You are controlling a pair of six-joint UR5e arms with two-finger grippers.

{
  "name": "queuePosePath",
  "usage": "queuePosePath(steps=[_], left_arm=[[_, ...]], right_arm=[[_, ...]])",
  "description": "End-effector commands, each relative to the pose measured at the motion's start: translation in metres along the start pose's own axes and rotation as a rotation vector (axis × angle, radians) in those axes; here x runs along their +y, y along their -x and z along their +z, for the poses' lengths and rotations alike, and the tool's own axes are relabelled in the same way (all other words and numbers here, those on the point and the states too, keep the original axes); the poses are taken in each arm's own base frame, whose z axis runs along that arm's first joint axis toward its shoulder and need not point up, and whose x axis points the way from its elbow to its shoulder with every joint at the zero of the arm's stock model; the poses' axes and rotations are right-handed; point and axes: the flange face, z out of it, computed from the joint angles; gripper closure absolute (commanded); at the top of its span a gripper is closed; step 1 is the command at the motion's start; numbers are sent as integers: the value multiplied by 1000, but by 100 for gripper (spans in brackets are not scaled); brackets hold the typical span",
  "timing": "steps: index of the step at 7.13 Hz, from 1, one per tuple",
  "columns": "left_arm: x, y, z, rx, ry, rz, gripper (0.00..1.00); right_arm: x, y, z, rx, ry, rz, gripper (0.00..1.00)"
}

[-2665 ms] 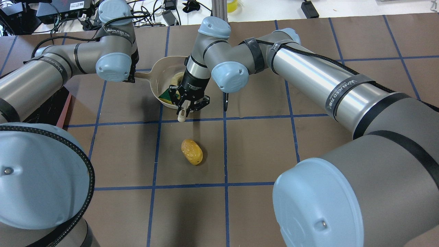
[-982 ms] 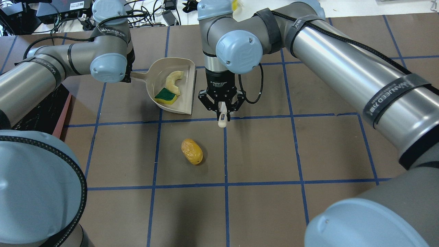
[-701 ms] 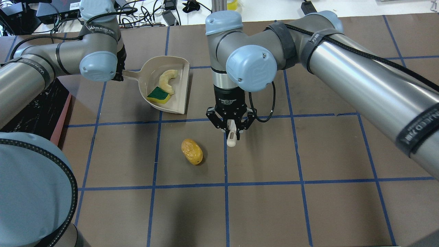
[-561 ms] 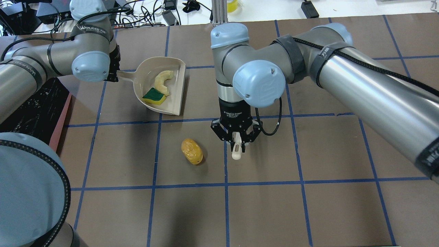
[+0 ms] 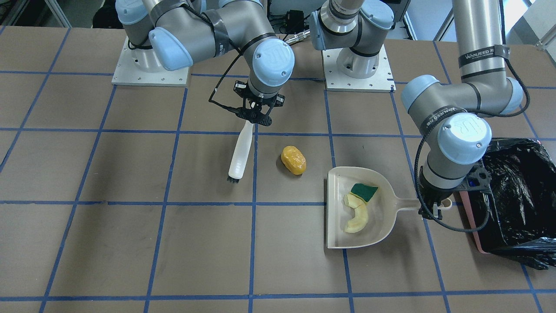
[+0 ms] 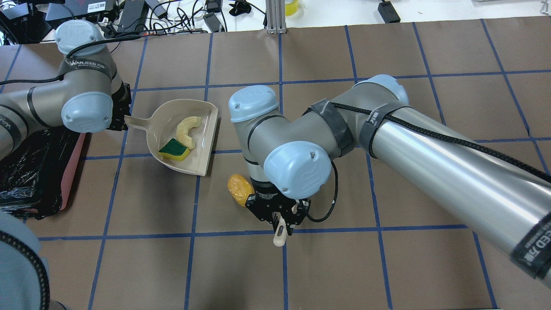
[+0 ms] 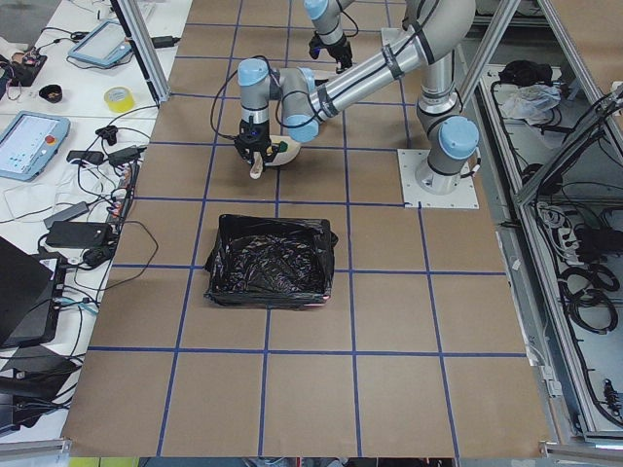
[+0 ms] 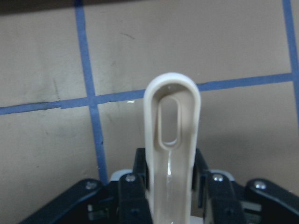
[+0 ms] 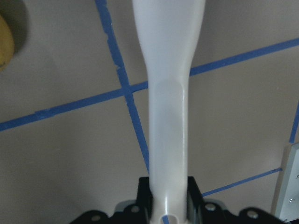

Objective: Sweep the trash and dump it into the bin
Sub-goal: 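Move brush behind yellow potato with right gripper while left angles dustpan toward it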

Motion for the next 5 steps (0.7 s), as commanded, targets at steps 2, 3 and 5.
queuePosePath(steps=[2, 3, 5], left_arm=[[24, 79, -8, -13, -9, -3, 100], [30, 92, -5, -25, -10, -36, 100], [38, 98, -5, -22, -11, -90, 100]], right_arm=[[26, 28, 9, -114, 72, 91, 88], [26, 37, 20, -126, 69, 97, 88], [21, 49, 26, -166, 68, 96, 88]])
